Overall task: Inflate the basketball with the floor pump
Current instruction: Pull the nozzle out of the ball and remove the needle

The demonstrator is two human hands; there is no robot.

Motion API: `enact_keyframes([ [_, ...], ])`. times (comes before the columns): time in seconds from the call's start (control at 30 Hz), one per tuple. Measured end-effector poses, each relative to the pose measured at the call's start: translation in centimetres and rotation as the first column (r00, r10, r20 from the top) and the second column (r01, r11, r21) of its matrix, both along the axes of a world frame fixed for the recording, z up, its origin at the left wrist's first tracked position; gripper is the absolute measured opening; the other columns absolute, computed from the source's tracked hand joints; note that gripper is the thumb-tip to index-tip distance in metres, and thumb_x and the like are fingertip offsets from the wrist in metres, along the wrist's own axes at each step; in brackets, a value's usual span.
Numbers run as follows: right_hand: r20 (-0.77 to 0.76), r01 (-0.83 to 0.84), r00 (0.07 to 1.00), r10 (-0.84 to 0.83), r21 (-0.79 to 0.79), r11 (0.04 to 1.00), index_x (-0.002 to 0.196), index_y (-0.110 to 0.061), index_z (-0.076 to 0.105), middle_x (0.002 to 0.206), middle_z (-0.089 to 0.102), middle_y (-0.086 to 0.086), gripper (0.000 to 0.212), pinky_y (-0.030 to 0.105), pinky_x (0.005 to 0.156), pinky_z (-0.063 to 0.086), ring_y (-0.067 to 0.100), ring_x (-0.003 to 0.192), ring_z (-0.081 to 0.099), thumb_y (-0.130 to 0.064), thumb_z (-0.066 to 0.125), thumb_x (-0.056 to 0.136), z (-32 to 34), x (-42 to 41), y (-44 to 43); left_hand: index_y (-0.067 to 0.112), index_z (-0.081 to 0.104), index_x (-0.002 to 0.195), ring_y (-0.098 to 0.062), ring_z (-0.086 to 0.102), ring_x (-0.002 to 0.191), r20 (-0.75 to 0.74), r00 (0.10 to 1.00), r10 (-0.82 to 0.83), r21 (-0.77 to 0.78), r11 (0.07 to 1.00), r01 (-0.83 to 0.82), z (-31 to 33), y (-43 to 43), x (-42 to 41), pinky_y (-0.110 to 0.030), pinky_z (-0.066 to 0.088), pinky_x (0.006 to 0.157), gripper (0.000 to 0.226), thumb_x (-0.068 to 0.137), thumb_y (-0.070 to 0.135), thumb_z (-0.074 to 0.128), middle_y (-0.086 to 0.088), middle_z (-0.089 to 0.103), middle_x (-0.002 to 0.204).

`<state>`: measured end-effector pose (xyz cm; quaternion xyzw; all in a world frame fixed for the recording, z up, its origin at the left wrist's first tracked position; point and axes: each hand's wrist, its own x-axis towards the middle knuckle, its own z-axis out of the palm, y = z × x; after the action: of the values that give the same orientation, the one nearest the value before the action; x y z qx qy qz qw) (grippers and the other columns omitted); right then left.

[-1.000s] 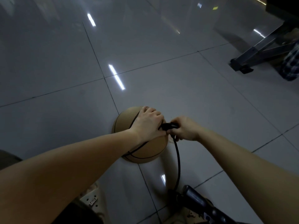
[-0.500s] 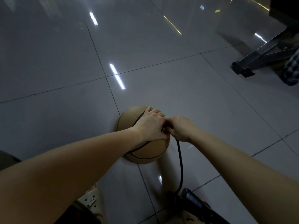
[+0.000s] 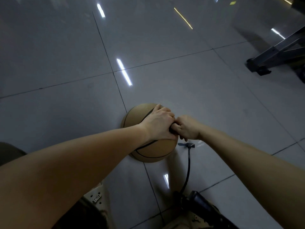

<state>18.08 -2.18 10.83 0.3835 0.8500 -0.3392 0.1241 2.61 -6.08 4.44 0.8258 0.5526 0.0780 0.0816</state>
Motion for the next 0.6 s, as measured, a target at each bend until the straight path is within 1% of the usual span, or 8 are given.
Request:
enact_keyframes([
  [0.07,-0.039,0.076,0.996,-0.078,-0.04,0.996,0.061,-0.019,0.056,0.058,0.064,0.006,0.04,0.019,0.049,0.042,0.014,0.046,0.057,-0.01,0.045,0.098,-0.7,0.4,0.0,0.028,0.074,0.094,-0.013,0.056,0.109,-0.014,1.0,-0.009,0.0,1.0,0.009,-0.1,0.2,-0.1,-0.045,0.033,0.111,0.055,0.075,0.076,0.054,0.013,0.066,0.093],
  [0.17,-0.089,0.192,0.974,-0.211,-0.181,0.964,0.08,0.0,0.065,0.07,0.07,0.019,0.031,0.035,0.051,0.055,0.025,0.053,0.067,-0.01,0.045,0.101,-1.3,1.1,0.2,0.029,0.074,0.091,-0.013,0.057,0.108,-0.023,1.0,-0.009,0.003,1.0,0.01,0.0,0.2,-0.2,-0.041,0.033,0.107,0.061,0.074,0.083,0.052,0.013,0.067,0.094],
  [0.2,-0.093,0.198,0.971,-0.222,-0.211,0.957,0.085,0.005,0.066,0.073,0.071,0.021,0.03,0.04,0.054,0.058,0.027,0.055,0.069,-0.009,0.044,0.101,-1.1,1.1,0.2,0.029,0.074,0.092,-0.013,0.057,0.11,-0.027,1.0,-0.012,-0.001,1.0,0.012,0.0,0.2,-0.2,-0.04,0.032,0.107,0.062,0.074,0.084,0.051,0.013,0.068,0.097],
  [0.23,-0.095,0.189,0.972,-0.213,-0.218,0.957,0.085,0.007,0.065,0.072,0.072,0.02,0.029,0.041,0.058,0.059,0.026,0.056,0.069,-0.007,0.044,0.1,-0.9,1.1,0.1,0.029,0.074,0.094,-0.012,0.056,0.112,-0.029,0.999,-0.016,-0.005,1.0,0.016,0.0,0.1,-0.1,-0.039,0.031,0.109,0.065,0.073,0.085,0.05,0.013,0.069,0.099],
  [0.33,-0.093,0.13,0.985,-0.147,-0.167,0.977,0.066,-0.005,0.062,0.059,0.066,0.008,0.032,0.04,0.063,0.054,0.019,0.051,0.061,-0.006,0.047,0.094,-0.6,0.5,-0.6,0.031,0.073,0.097,-0.009,0.055,0.115,-0.031,0.999,-0.043,0.002,0.999,0.043,-0.1,-0.3,-0.5,-0.038,0.028,0.11,0.066,0.073,0.087,0.049,0.015,0.069,0.1],
  [0.4,-0.108,0.124,0.984,-0.144,-0.176,0.977,0.062,-0.012,0.059,0.056,0.065,0.005,0.036,0.043,0.063,0.054,0.02,0.051,0.061,-0.007,0.047,0.095,-0.7,0.5,-0.9,0.032,0.073,0.097,-0.009,0.055,0.115,-0.028,0.998,-0.065,0.015,0.998,0.065,-0.2,-0.5,-0.7,-0.039,0.03,0.109,0.062,0.074,0.085,0.051,0.016,0.069,0.099],
  [0.5,-0.114,0.164,0.974,-0.197,-0.251,0.954,0.066,-0.01,0.063,0.062,0.067,0.013,0.036,0.049,0.065,0.057,0.029,0.055,0.065,-0.007,0.045,0.097,-1.0,0.9,-1.2,0.032,0.074,0.098,-0.009,0.054,0.116,-0.03,0.995,-0.097,0.016,0.995,0.097,-0.1,-0.6,-0.6,-0.042,0.031,0.11,0.061,0.075,0.084,0.052,0.017,0.07,0.101],
  [0.6,-0.114,0.198,0.964,-0.24,-0.292,0.936,0.073,-0.001,0.066,0.073,0.071,0.023,0.034,0.053,0.071,0.058,0.037,0.062,0.069,-0.007,0.044,0.098,-1.2,1.2,-1.3,0.031,0.074,0.1,-0.01,0.054,0.118,-0.045,0.99,-0.134,0.0,0.991,0.134,0.0,-0.5,-0.6,-0.043,0.032,0.109,0.064,0.074,0.084,0.049,0.017,0.07,0.102],
])
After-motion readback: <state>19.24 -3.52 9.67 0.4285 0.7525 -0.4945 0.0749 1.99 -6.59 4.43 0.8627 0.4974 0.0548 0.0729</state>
